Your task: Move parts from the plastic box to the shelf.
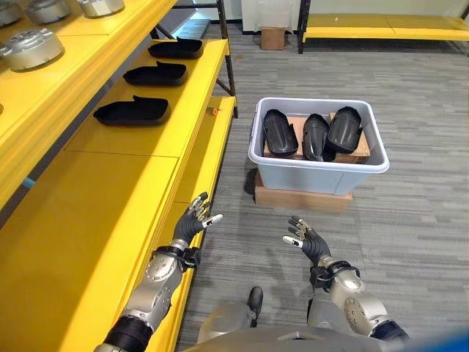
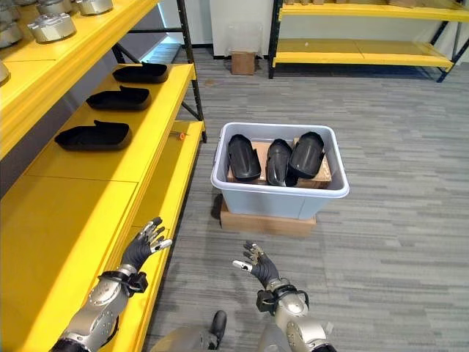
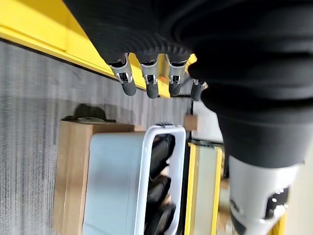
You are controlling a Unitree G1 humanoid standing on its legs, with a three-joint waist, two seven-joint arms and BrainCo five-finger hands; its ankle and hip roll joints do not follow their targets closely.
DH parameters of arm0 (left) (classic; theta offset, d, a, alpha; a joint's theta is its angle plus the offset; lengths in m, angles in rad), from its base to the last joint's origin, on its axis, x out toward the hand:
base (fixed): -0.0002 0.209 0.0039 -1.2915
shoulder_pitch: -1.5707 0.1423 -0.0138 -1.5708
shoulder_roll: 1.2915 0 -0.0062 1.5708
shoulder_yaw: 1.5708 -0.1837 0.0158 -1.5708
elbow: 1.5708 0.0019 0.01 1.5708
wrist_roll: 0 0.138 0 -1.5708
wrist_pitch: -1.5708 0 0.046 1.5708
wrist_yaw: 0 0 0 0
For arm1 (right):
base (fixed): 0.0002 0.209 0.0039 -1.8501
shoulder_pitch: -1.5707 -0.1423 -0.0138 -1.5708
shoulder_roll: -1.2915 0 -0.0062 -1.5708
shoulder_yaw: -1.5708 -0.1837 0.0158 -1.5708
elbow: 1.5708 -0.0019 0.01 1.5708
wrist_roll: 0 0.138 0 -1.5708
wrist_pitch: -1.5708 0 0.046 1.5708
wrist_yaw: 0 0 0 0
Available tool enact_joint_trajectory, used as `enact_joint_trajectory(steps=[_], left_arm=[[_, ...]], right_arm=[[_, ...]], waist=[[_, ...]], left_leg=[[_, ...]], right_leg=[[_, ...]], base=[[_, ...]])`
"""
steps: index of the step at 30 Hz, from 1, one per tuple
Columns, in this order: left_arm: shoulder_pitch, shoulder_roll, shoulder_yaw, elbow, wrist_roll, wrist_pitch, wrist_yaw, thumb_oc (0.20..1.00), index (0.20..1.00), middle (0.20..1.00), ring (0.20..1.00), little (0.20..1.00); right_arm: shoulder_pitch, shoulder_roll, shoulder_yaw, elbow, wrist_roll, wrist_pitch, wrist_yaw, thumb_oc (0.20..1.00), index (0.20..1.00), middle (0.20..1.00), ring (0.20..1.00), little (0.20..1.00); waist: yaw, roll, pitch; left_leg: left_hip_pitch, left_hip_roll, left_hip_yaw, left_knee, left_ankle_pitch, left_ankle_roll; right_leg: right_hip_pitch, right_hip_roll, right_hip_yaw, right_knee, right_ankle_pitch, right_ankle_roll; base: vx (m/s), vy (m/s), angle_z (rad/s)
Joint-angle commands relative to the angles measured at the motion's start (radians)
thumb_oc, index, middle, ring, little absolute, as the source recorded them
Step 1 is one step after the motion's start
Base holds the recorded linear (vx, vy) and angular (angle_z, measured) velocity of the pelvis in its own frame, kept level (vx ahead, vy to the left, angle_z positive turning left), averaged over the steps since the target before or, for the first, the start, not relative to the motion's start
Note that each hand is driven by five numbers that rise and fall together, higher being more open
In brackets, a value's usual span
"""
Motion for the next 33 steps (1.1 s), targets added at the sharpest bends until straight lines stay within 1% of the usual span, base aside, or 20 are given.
enact_joint_trajectory(steps=[1,2,3,4,5,7,8,9,11,13,15,16,17,18,20,21,23,25,30,33], left_arm=[[-0.053,0.04,-0.008,-0.073,-0.016,-0.045,-0.007,1.0,1.0,1.0,1.0,1.0],[-0.054,0.033,-0.011,-0.073,-0.02,-0.044,-0.005,1.0,1.0,1.0,1.0,1.0],[-0.061,0.027,-0.015,-0.071,-0.028,-0.042,0.0,1.0,1.0,1.0,1.0,1.0],[-0.061,0.026,-0.015,-0.071,-0.028,-0.043,0.001,1.0,1.0,1.0,1.0,1.0],[-0.068,0.025,-0.022,-0.071,-0.031,-0.042,0.004,1.0,1.0,1.0,1.0,1.0],[-0.07,0.026,-0.026,-0.07,-0.041,-0.041,0.006,1.0,1.0,1.0,1.0,1.0],[-0.065,0.031,-0.023,-0.07,-0.041,-0.04,0.008,1.0,1.0,1.0,1.0,1.0],[-0.059,0.03,-0.021,-0.069,-0.042,-0.041,0.006,1.0,1.0,1.0,1.0,1.0],[-0.055,0.029,-0.019,-0.069,-0.039,-0.036,0.011,1.0,1.0,1.0,1.0,1.0],[-0.051,0.027,-0.021,-0.072,-0.04,-0.033,0.007,1.0,1.0,1.0,1.0,1.0],[-0.052,0.023,-0.026,-0.075,-0.038,-0.032,0.003,1.0,1.0,1.0,1.0,1.0],[-0.05,0.024,-0.028,-0.072,-0.038,-0.031,0.001,1.0,1.0,1.0,1.0,1.0],[-0.045,0.027,-0.035,-0.063,-0.023,-0.036,-0.001,1.0,1.0,1.0,1.0,1.0],[-0.045,0.029,-0.042,-0.057,-0.015,-0.034,0.0,1.0,1.0,1.0,1.0,1.0],[-0.048,0.028,-0.042,-0.058,-0.009,-0.036,0.002,1.0,1.0,1.0,1.0,1.0],[-0.047,0.025,-0.04,-0.058,-0.005,-0.039,-0.003,1.0,1.0,1.0,1.0,1.0],[-0.063,0.025,-0.048,-0.062,-0.013,-0.046,-0.016,1.0,1.0,1.0,1.0,1.0],[-0.065,0.034,-0.051,-0.07,-0.007,-0.048,-0.015,1.0,1.0,1.0,1.0,1.0],[-0.084,0.049,-0.05,-0.072,-0.01,-0.048,-0.003,1.0,1.0,1.0,1.0,1.0],[-0.088,0.05,-0.052,-0.074,-0.011,-0.045,0.002,1.0,1.0,1.0,1.0,1.0]], right_arm=[[-0.018,-0.025,-0.01,-0.097,0.006,-0.051,0.019,1.0,1.0,1.0,1.0,1.0],[-0.013,-0.033,-0.012,-0.1,0.006,-0.052,0.014,1.0,1.0,1.0,1.0,1.0],[-0.011,-0.049,-0.016,-0.099,0.007,-0.057,0.013,1.0,1.0,1.0,1.0,1.0],[-0.011,-0.049,-0.016,-0.1,0.007,-0.057,0.013,1.0,1.0,1.0,1.0,1.0],[-0.01,-0.057,-0.02,-0.093,0.01,-0.06,0.009,1.0,1.0,1.0,1.0,1.0],[-0.003,-0.071,-0.028,-0.094,0.019,-0.063,0.005,1.0,1.0,1.0,1.0,1.0],[0.011,-0.086,-0.037,-0.094,0.021,-0.064,0.008,1.0,1.0,1.0,1.0,1.0],[0.018,-0.09,-0.037,-0.094,0.02,-0.062,0.009,1.0,1.0,1.0,1.0,1.0],[0.021,-0.102,-0.041,-0.09,0.015,-0.065,0.005,1.0,1.0,1.0,1.0,1.0],[0.027,-0.108,-0.045,-0.087,0.011,-0.065,0.001,1.0,1.0,1.0,1.0,1.0],[0.016,-0.112,-0.054,-0.079,0.012,-0.065,-0.009,1.0,1.0,1.0,1.0,1.0],[0.016,-0.113,-0.06,-0.084,0.012,-0.067,-0.011,1.0,1.0,1.0,1.0,1.0],[0.018,-0.118,-0.07,-0.088,0.008,-0.074,-0.012,1.0,1.0,1.0,1.0,1.0],[0.018,-0.115,-0.075,-0.08,-0.001,-0.079,-0.02,1.0,1.0,1.0,1.0,1.0],[0.016,-0.114,-0.077,-0.075,-0.004,-0.079,-0.024,1.0,1.0,1.0,1.0,1.0],[0.018,-0.098,-0.071,-0.069,-0.006,-0.07,-0.013,1.0,1.0,1.0,1.0,1.0],[0.041,-0.082,-0.079,-0.087,0.0,-0.061,0.004,1.0,1.0,1.0,1.0,1.0],[0.049,-0.065,-0.074,-0.08,-0.001,-0.053,0.008,1.0,1.0,1.0,1.0,1.0],[0.021,-0.047,-0.048,-0.06,0.0,-0.046,0.013,1.0,1.0,1.0,1.0,1.0],[0.012,-0.041,-0.032,-0.057,0.002,-0.041,0.015,1.0,1.0,1.0,1.0,1.0]], waist=[[-0.042,-0.029,-0.08],[-0.049,-0.026,-0.088],[-0.057,-0.018,-0.093],[-0.059,-0.017,-0.095],[-0.063,-0.014,-0.095],[-0.066,-0.017,-0.097],[-0.068,-0.021,-0.105],[-0.068,-0.022,-0.107],[-0.063,-0.037,-0.096],[-0.058,-0.052,-0.078],[-0.047,-0.06,-0.064],[-0.049,-0.061,-0.066],[-0.038,-0.06,-0.063],[-0.027,-0.046,-0.054],[-0.022,-0.042,-0.048],[-0.016,-0.034,-0.063],[-0.033,-0.028,-0.081],[-0.032,-0.032,-0.092],[-0.025,-0.038,-0.094],[-0.03,-0.044,-0.097]], left_leg=[[0.149,0.149,-0.135,-0.009,-0.082,-0.056],[0.151,0.175,-0.14,-0.004,-0.071,-0.065],[0.128,0.208,-0.146,0.033,-0.011,-0.08],[0.125,0.209,-0.148,0.033,-0.011,-0.081],[0.106,0.218,-0.153,0.057,0.038,-0.086],[0.092,0.23,-0.159,0.065,0.096,-0.093],[0.1,0.256,-0.167,0.066,0.155,-0.104],[0.096,0.265,-0.168,0.074,0.177,-0.109],[0.041,0.263,-0.156,0.175,0.249,-0.102],[-0.005,0.24,-0.123,0.236,0.237,-0.081],[-0.051,0.189,-0.096,0.17,0.166,-0.078],[-0.068,0.184,-0.065,0.098,0.125,-0.08],[-0.125,0.151,-0.042,-0.007,0.111,-0.083],[-0.151,0.127,-0.066,-0.069,0.155,-0.085],[-0.165,0.115,-0.084,-0.063,0.168,-0.089],[-0.138,0.092,-0.124,-0.059,0.131,-0.075],[-0.105,0.094,-0.079,-0.087,0.127,-0.068],[-0.081,0.071,-0.063,-0.071,0.091,-0.044],[-0.062,0.043,-0.016,-0.024,0.031,-0.013],[-0.043,0.032,-0.013,-0.008,0.007,0.002]], right_leg=[[0.055,0.052,0.035,-0.157,0.129,0.013],[0.059,0.069,0.027,-0.143,0.114,0.002],[0.062,0.09,0.012,-0.115,0.086,-0.013],[0.059,0.091,0.009,-0.113,0.084,-0.014],[0.063,0.102,0.002,-0.105,0.069,-0.022],[0.07,0.117,-0.01,-0.098,0.05,-0.036],[0.078,0.139,-0.017,-0.09,0.026,-0.051],[0.085,0.148,-0.018,-0.09,0.015,-0.057],[0.103,0.154,-0.018,-0.088,0.004,-0.075],[0.136,0.148,-0.034,-0.101,-0.009,-0.087],[0.161,0.141,-0.044,-0.119,-0.016,-0.083],[0.175,0.138,-0.054,-0.133,-0.022,-0.079],[0.199,0.139,-0.058,-0.152,-0.027,-0.073],[0.216,0.155,-0.04,-0.158,-0.033,-0.072],[0.22,0.156,-0.03,-0.154,-0.034,-0.07],[0.219,0.158,0.0,-0.14,-0.04,-0.063],[0.233,0.132,0.002,-0.127,-0.043,-0.054],[0.245,0.096,0.022,-0.12,-0.036,-0.034],[0.235,0.053,0.059,-0.104,-0.014,-0.002],[0.236,0.042,0.071,-0.092,-0.009,0.008]], base=[[0.36,-0.382,0.66],[0.38,-0.439,0.62],[0.25,-0.294,0.41],[0.23,-0.286,0.23],[0.13,-0.162,-0.08],[0.24,-0.27,-0.19],[0.28,-0.289,-0.18],[0.26,-0.279,-0.12],[0.14,-0.182,-0.07],[0.08,-0.139,-0.03],[0.08,-0.073,0.07],[0.14,0.005,0.22],[0.16,0.095,0.5],[0.13,0.139,0.3],[0.08,0.132,-0.27],[0.13,0.211,-0.54],[0.21,0.321,-0.68],[0.18,0.314,-0.25],[0.07,0.209,-0.3],[0.08,0.131,-0.25]])
